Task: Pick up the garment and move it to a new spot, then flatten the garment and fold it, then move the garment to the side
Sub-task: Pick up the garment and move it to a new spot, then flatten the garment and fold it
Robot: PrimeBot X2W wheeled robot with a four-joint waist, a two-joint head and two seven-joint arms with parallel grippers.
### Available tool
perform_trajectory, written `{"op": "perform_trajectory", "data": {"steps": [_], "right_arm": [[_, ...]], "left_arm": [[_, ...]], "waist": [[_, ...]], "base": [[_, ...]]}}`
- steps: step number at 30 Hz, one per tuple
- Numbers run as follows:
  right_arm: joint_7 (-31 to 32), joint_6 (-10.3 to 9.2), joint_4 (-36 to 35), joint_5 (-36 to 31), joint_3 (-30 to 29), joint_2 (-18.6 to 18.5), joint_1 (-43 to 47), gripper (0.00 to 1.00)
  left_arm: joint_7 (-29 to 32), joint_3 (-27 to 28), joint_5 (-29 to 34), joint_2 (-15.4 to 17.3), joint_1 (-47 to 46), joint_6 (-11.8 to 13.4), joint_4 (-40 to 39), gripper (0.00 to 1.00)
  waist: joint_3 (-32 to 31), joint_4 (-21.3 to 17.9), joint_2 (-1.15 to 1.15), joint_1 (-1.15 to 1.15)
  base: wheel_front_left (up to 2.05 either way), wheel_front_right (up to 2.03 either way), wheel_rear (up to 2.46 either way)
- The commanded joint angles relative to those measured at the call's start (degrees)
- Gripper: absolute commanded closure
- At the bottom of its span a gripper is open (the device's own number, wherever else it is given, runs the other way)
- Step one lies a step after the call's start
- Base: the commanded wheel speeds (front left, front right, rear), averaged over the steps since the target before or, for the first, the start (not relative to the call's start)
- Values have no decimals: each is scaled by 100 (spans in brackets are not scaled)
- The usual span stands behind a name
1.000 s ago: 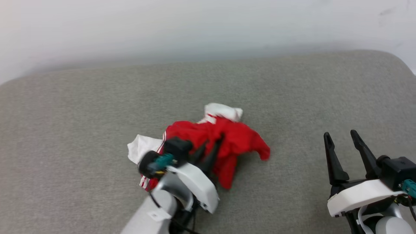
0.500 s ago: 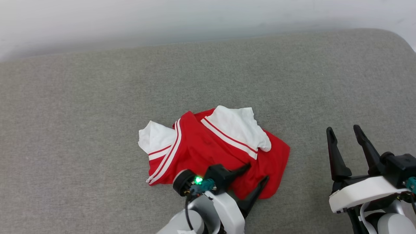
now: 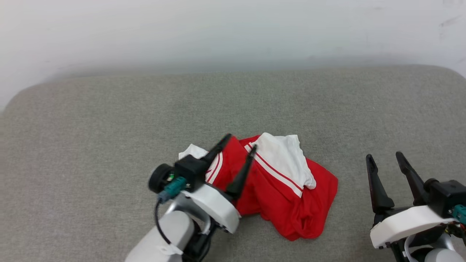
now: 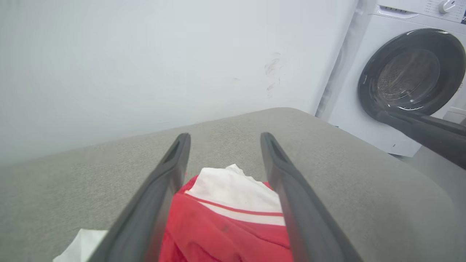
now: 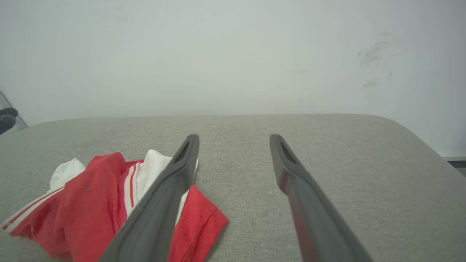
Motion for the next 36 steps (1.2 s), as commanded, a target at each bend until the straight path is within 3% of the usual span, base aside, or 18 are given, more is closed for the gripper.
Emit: {"op": "perform_trajectory", "data": {"steps": [1, 5, 14, 23, 36], "right_arm": [[15, -2, -15, -8, -6, 4, 84, 0], [99, -2, -54, -8, -20, 4, 202, 0], [245, -2, -170, 24, -21, 3, 448, 0], [327, -2, -286, 21, 3, 4, 577, 0], [457, -2, -173, 32, -93, 4, 459, 0]], "left_arm": [[-41, 121, -25, 69, 109, 97, -23, 0], [-76, 653, -113, 250, 316, 422, -117, 0], [-96, 1593, -60, 641, 1069, 815, -386, 0], [-91, 1835, 39, 779, 1641, 825, -496, 0], [-91, 1823, 97, 676, 1539, 784, -484, 0]], "waist": [[-91, 79, 0, 0], [-231, 177, 0, 0], [-473, 320, 0, 0], [-605, 341, 0, 0], [-554, 327, 0, 0]], "base": [[0, 0, 0], [0, 0, 0], [0, 0, 0], [0, 0, 0], [0, 0, 0]]}}
